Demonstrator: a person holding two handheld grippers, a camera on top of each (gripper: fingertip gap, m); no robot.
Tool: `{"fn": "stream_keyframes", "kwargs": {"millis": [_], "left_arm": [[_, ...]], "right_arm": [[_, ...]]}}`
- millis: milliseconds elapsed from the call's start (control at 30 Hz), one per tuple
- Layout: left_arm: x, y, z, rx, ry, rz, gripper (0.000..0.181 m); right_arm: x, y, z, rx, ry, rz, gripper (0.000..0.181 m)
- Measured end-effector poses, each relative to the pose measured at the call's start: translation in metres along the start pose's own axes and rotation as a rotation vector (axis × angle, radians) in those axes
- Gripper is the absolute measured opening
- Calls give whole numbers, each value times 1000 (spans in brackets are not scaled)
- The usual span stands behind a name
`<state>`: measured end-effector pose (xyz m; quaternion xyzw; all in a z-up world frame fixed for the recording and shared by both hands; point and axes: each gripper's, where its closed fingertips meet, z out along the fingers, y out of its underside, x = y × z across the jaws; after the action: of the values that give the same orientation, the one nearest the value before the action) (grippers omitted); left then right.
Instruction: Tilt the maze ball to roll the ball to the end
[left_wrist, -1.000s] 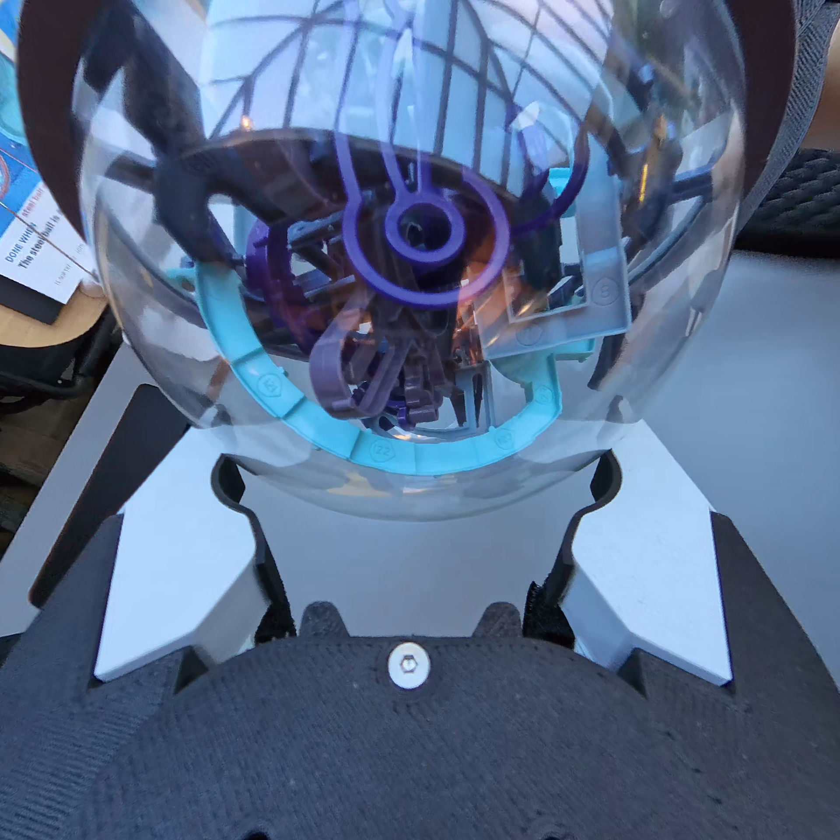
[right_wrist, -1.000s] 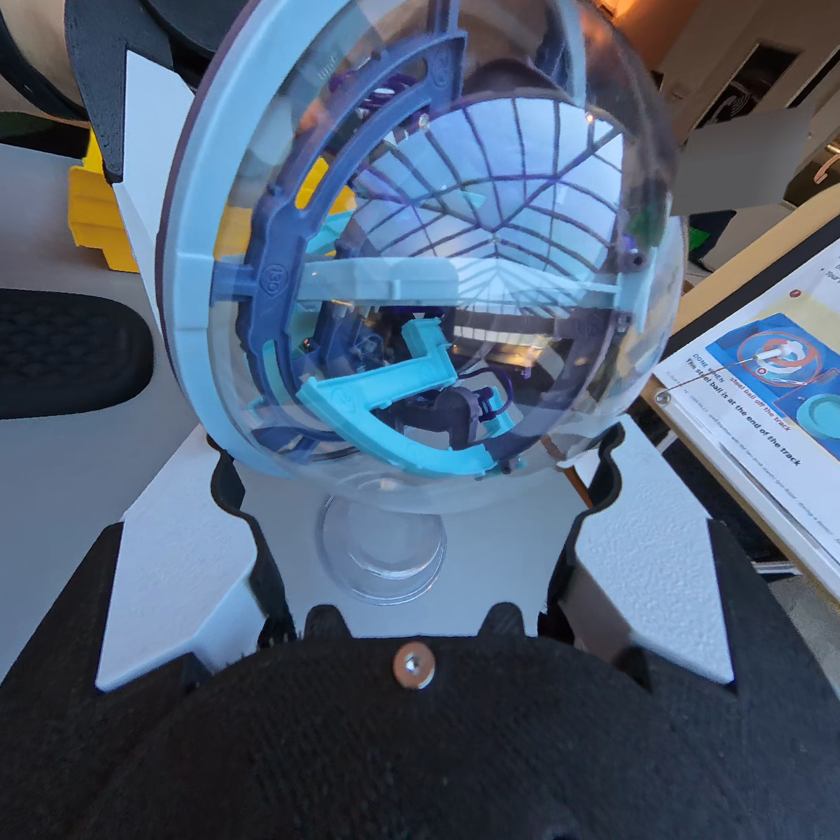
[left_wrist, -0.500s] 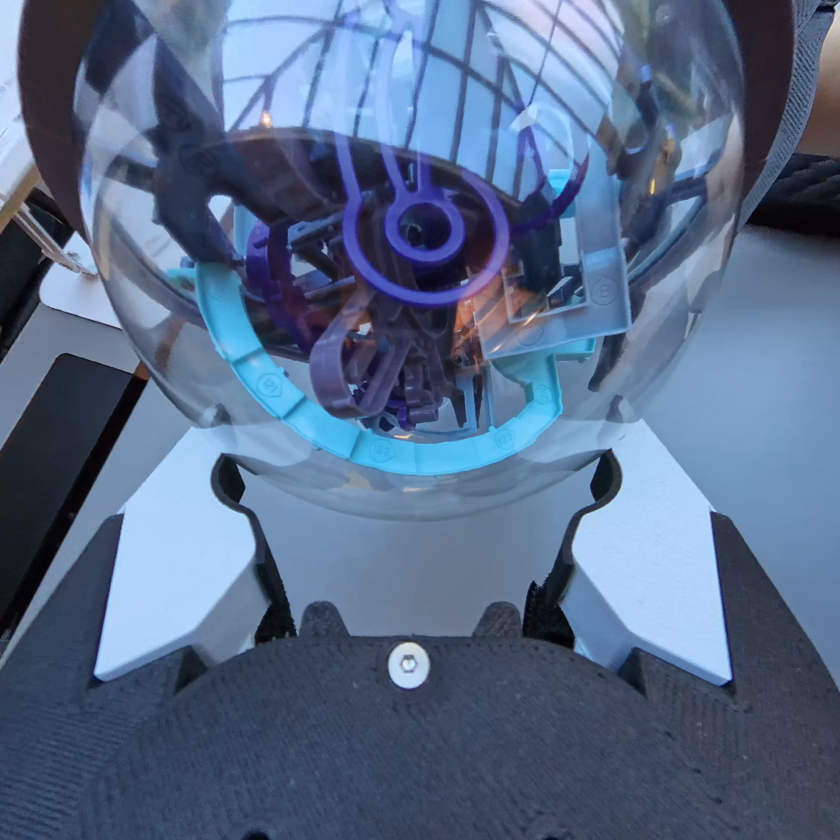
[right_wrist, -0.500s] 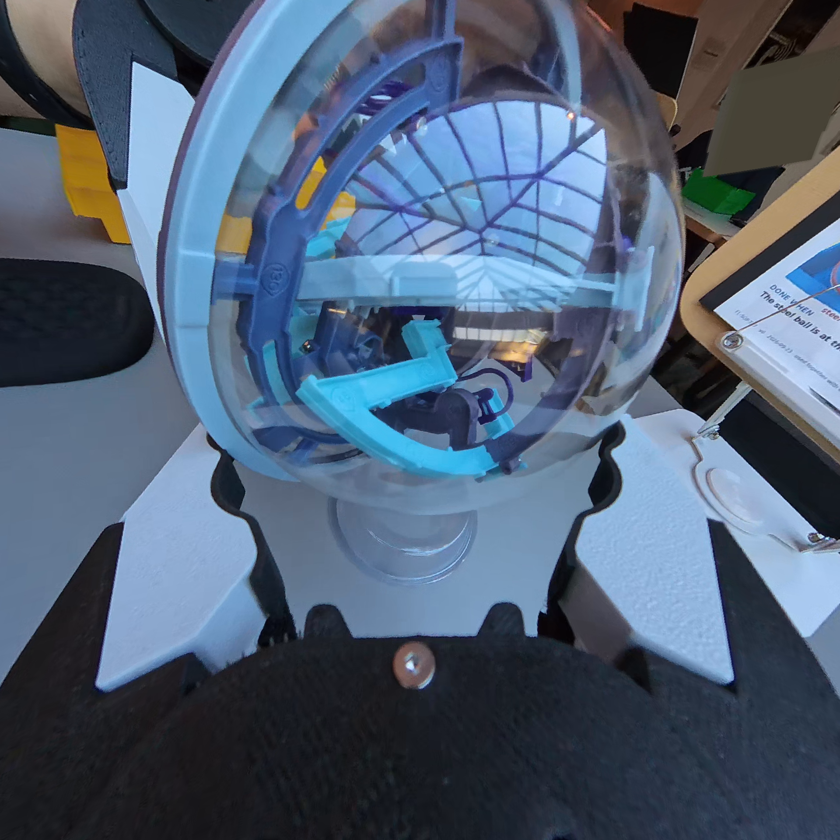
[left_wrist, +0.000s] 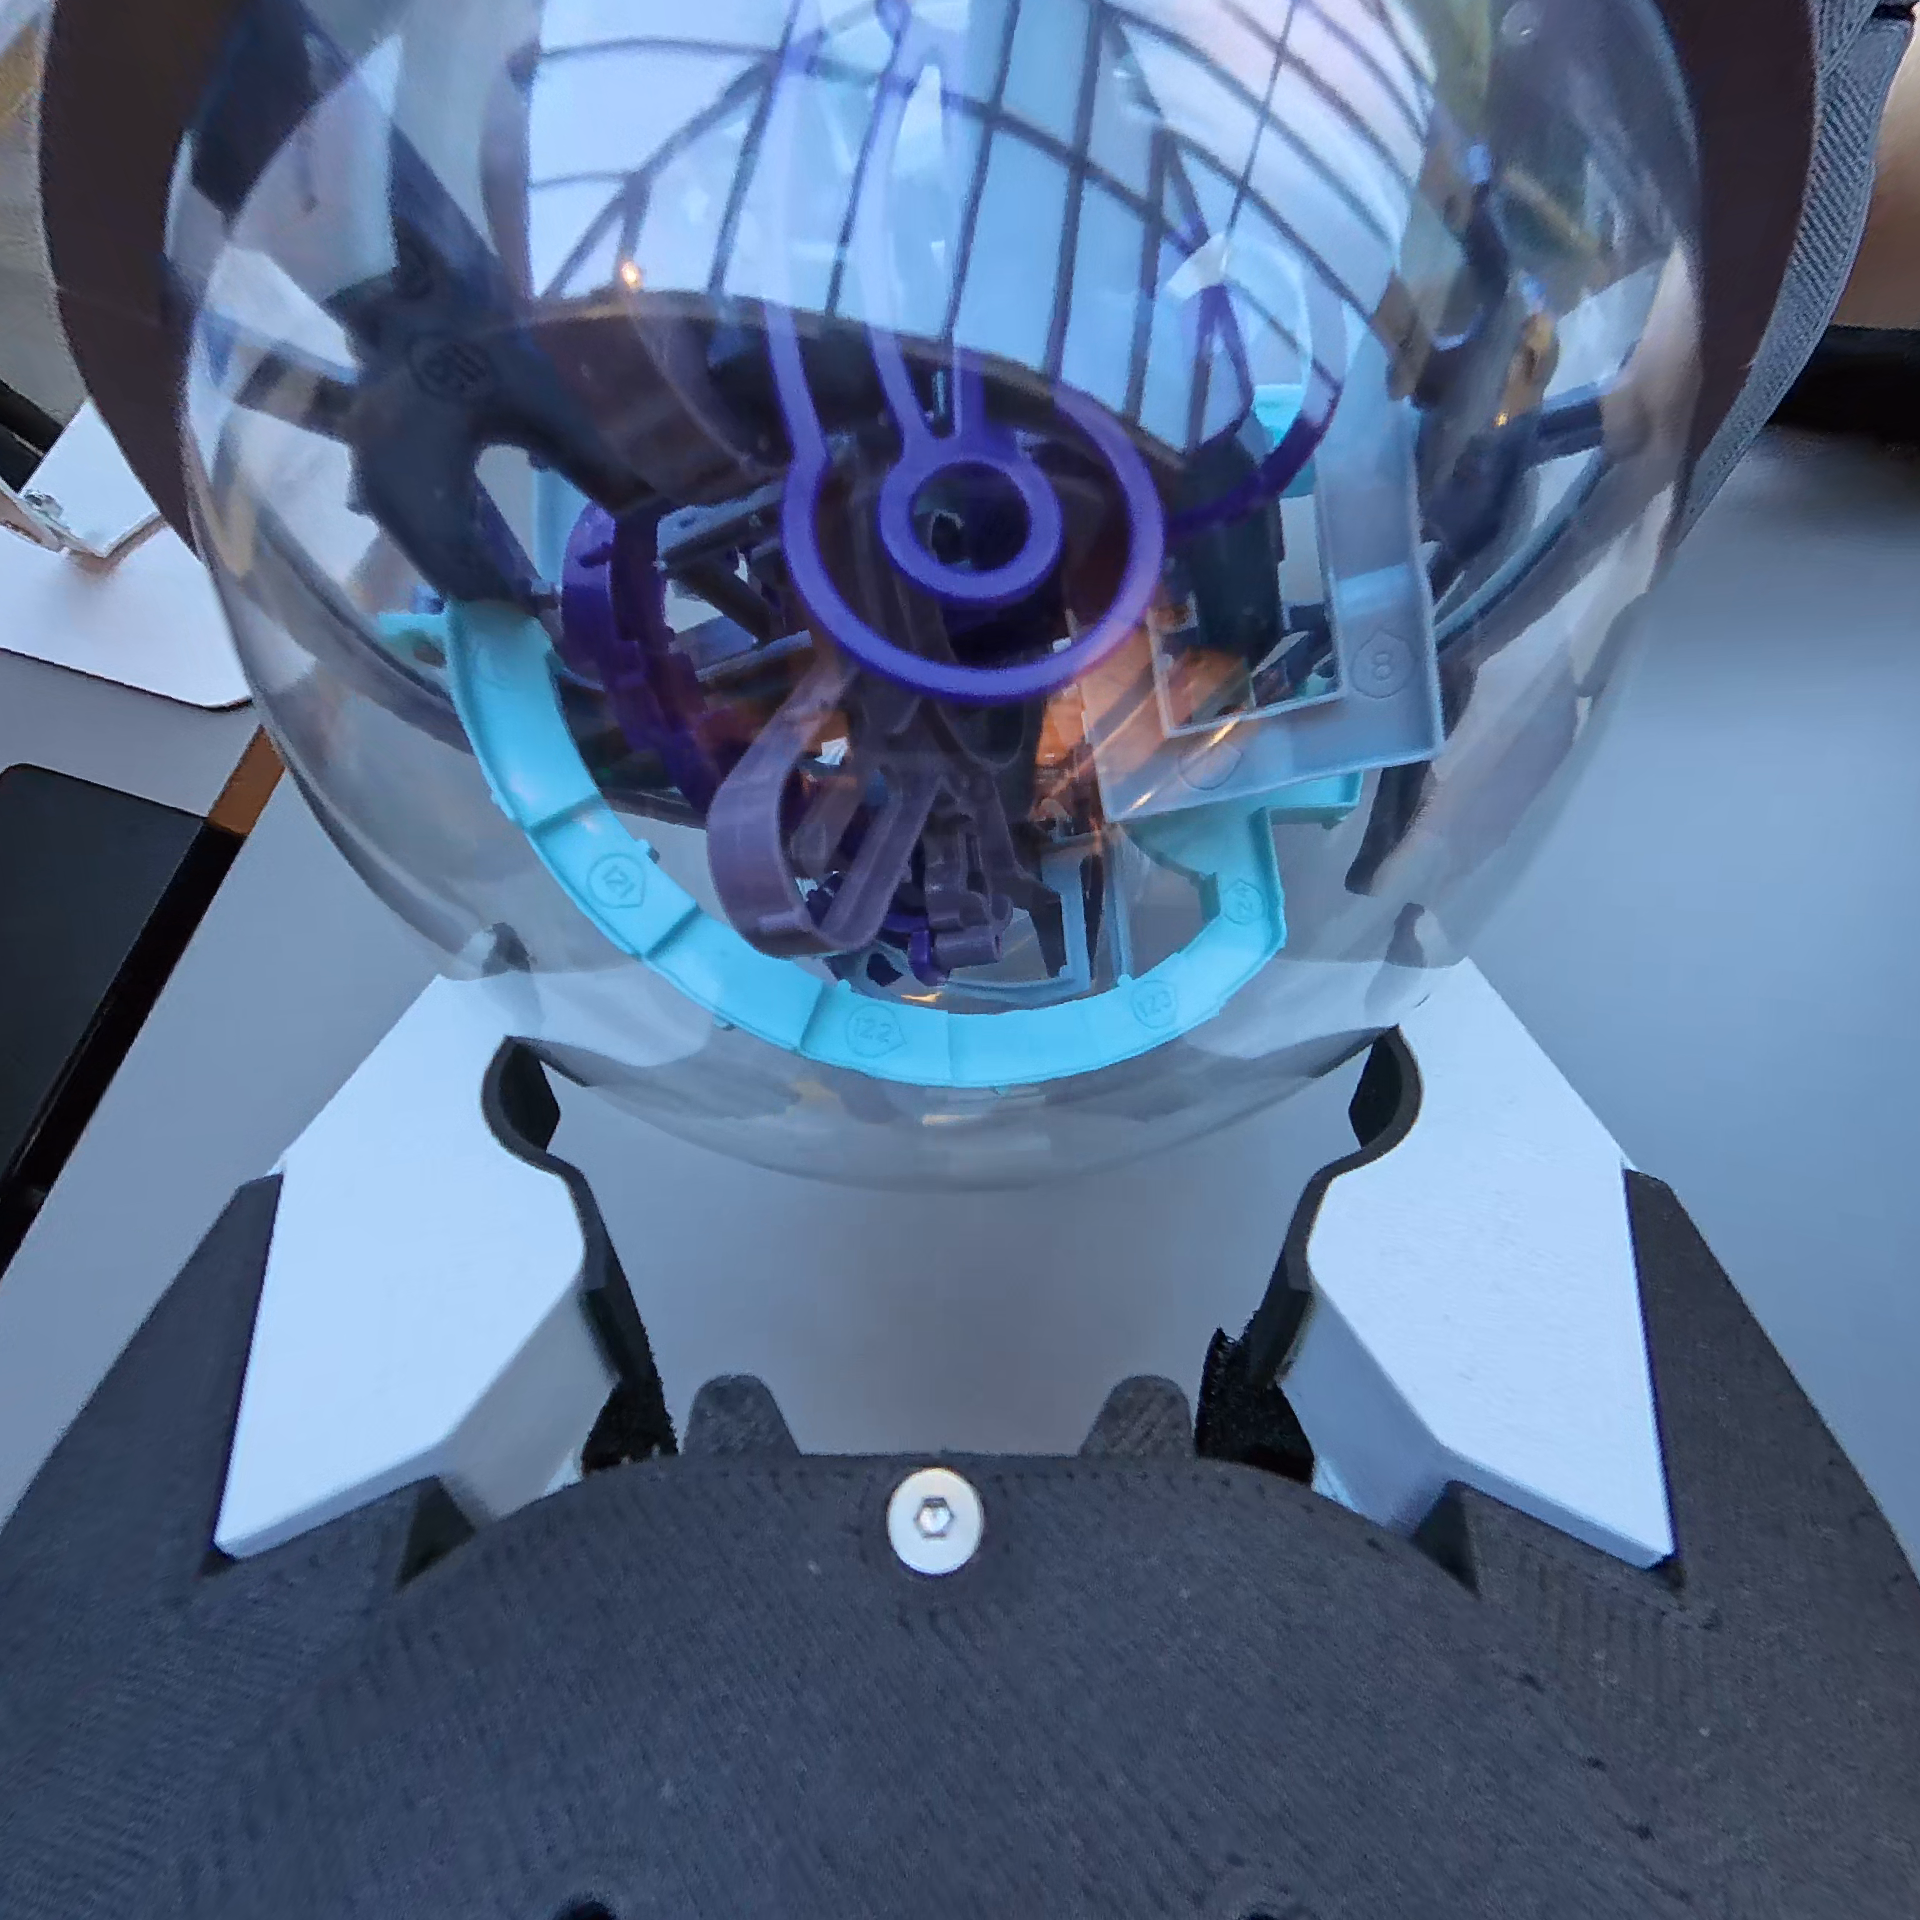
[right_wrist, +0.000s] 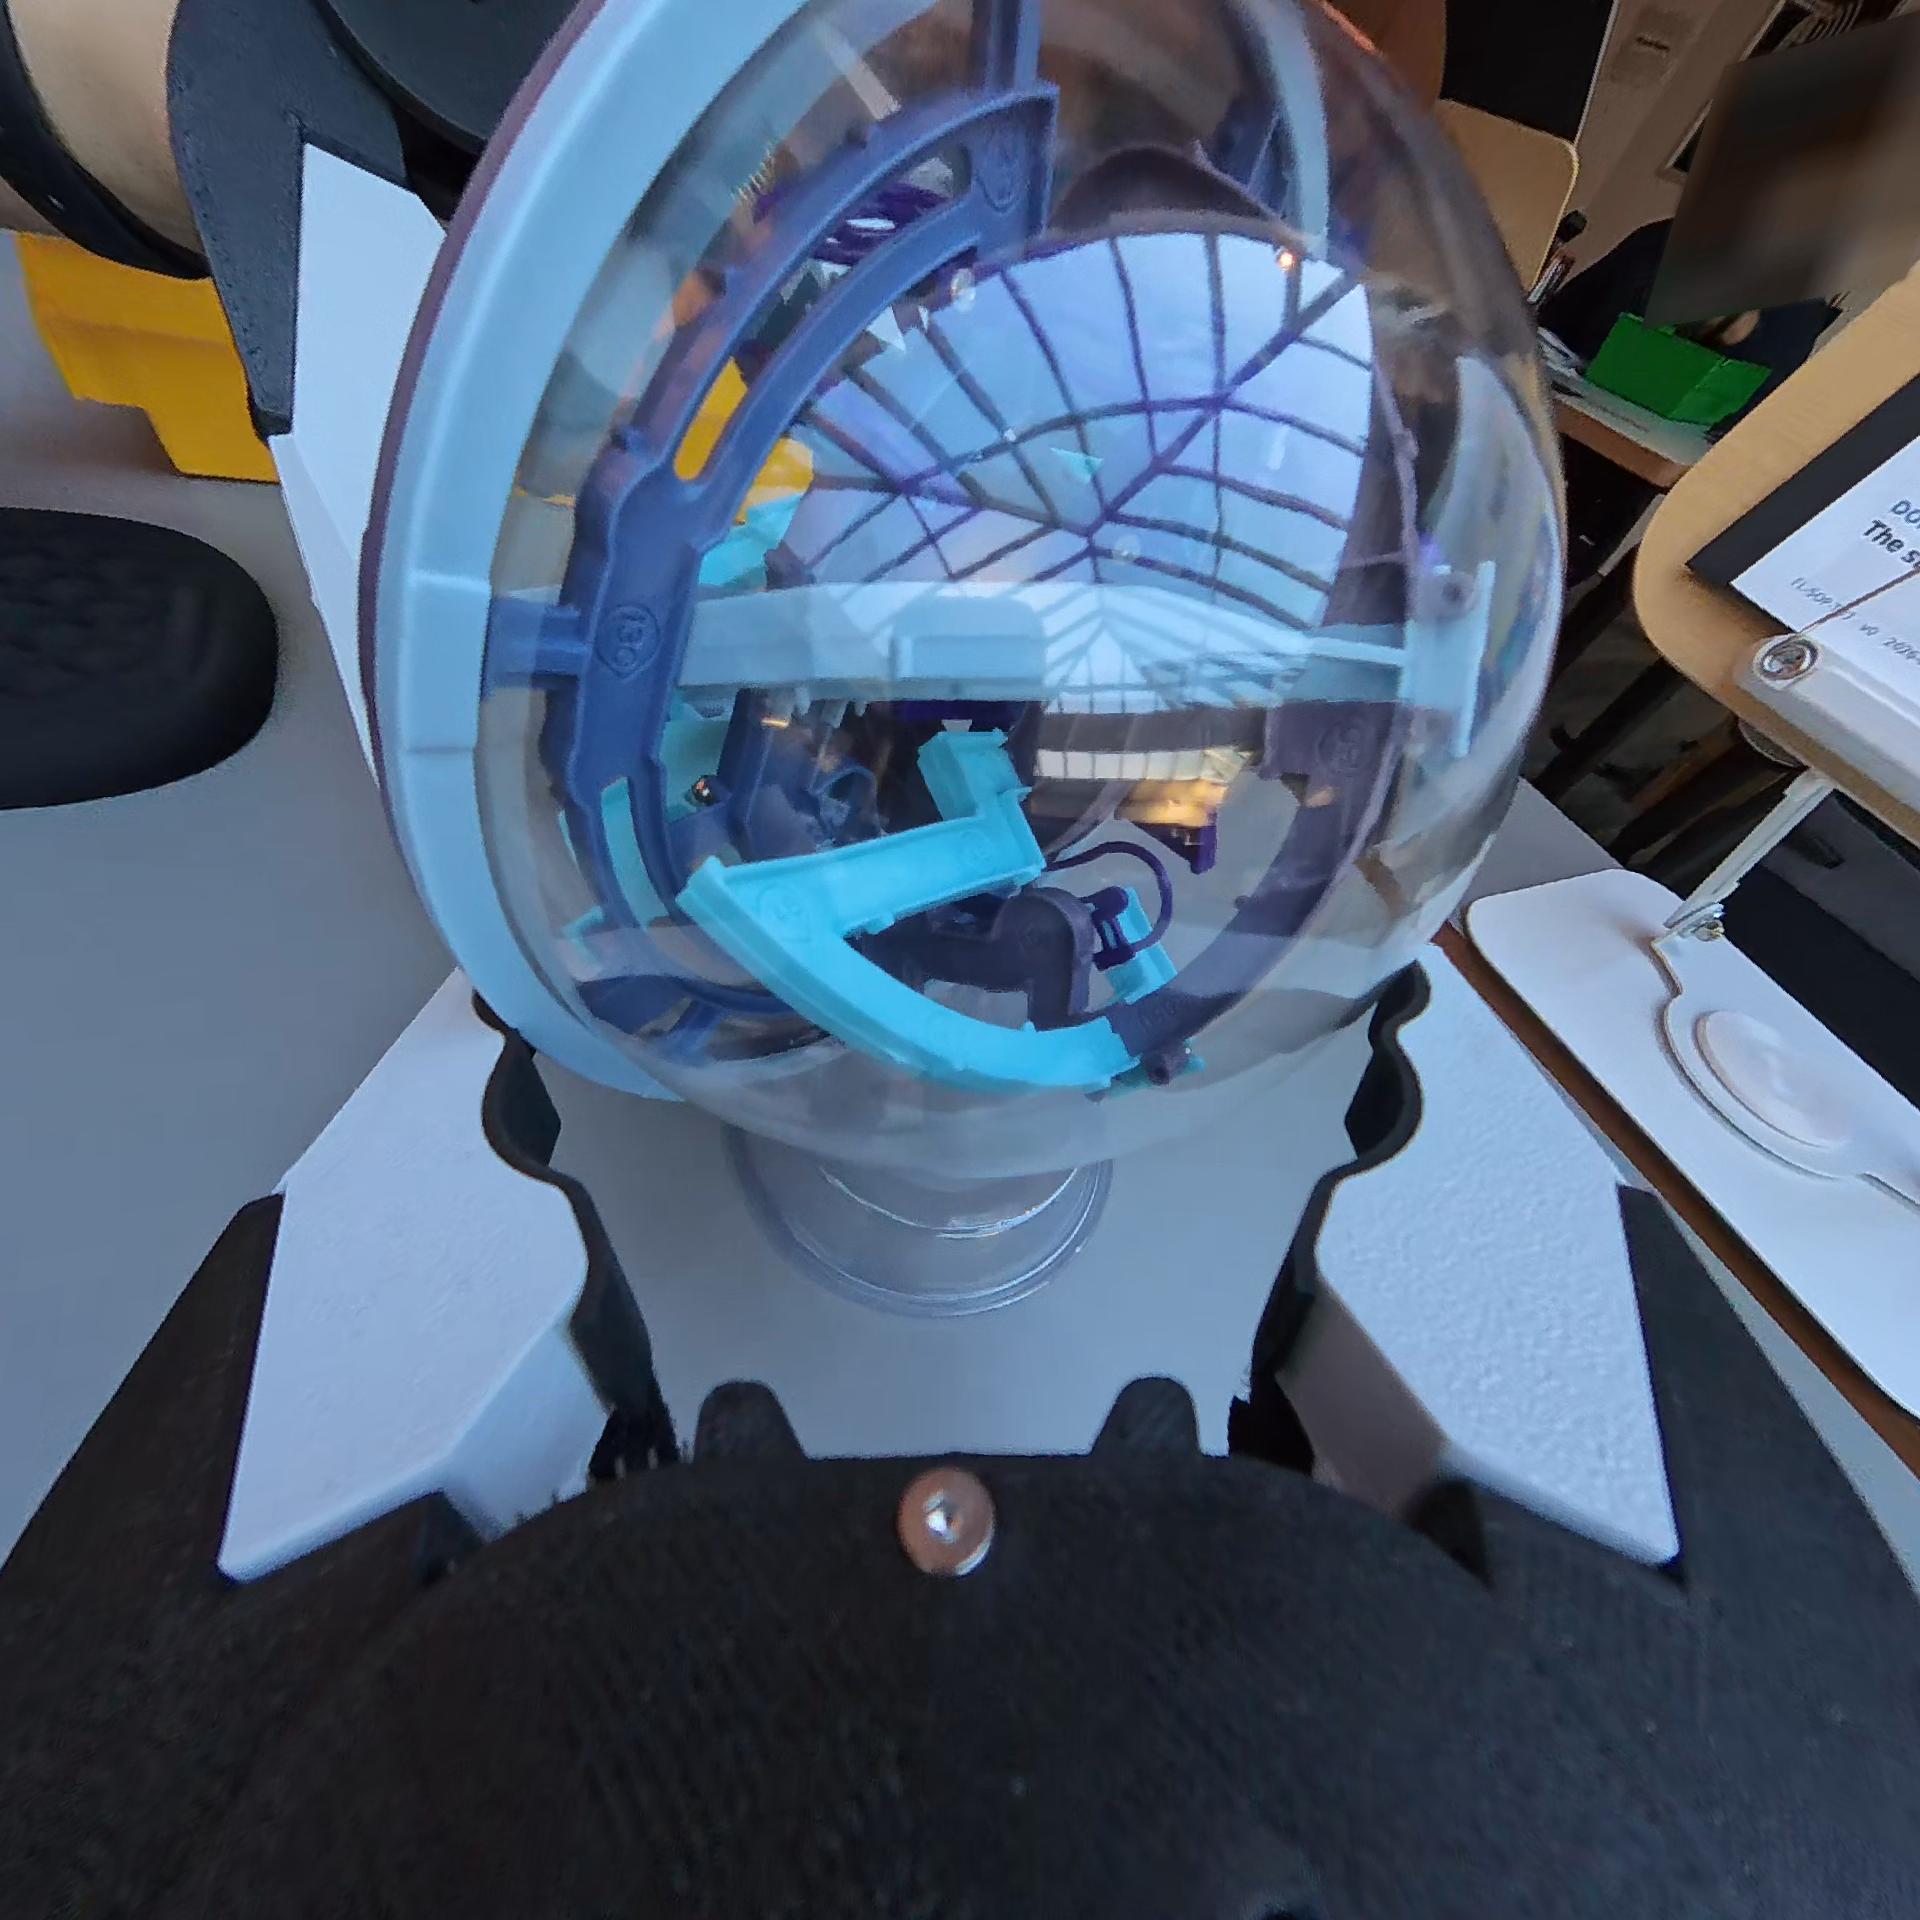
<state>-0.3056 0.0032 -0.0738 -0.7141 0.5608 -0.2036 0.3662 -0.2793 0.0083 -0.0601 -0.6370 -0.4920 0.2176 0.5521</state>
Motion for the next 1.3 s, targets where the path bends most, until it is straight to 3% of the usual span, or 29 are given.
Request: {"fn": "stream_keyframes", "kwargs": {"millis": [33, 1300], "left_arm": [[-1, 1, 1, 0, 4, -4, 155], [-10, 18, 22, -59, 27, -22, 155]], "right_arm": [[1, 1, 1, 2, -2, 6, 156], [5, 34, 15, -46, -26, 73, 156]]}}
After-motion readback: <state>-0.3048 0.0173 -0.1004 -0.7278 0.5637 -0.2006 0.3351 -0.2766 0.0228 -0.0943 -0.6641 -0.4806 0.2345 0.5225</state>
